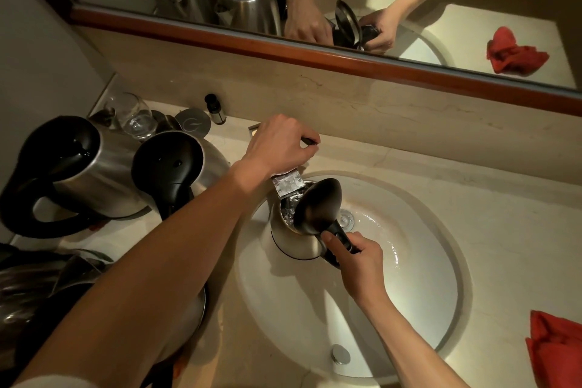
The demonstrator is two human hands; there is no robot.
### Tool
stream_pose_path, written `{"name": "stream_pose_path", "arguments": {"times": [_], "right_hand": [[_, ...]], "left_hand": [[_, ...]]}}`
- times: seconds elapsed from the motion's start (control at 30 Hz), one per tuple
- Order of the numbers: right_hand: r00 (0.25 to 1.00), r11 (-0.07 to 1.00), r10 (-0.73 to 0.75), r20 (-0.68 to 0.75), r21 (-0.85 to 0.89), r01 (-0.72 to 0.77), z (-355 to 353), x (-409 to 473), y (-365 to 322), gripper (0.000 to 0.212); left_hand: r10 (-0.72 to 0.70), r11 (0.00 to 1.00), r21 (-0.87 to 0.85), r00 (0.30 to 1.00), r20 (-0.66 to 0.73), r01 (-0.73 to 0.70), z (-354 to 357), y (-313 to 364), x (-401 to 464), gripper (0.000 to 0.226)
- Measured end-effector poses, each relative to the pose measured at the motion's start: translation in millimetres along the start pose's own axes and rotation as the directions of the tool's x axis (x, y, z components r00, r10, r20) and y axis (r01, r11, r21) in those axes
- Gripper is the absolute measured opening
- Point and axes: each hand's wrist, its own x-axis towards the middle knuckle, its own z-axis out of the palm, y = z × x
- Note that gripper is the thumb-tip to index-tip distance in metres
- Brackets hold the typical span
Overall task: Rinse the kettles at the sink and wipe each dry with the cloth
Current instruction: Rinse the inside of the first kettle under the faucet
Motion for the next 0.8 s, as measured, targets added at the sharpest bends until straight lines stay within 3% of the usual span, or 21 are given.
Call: {"name": "stream_pose_path", "arguments": {"times": [0.8], "right_hand": [[1.000, 1.000, -0.008, -0.001, 0.003, 0.008, 0.7, 0.3, -0.7, 0.066]], "left_hand": [[0.002, 1.000, -0.011, 1.000, -0.011, -0.002, 0.2, 0.2, -0.6, 0.020]]}}
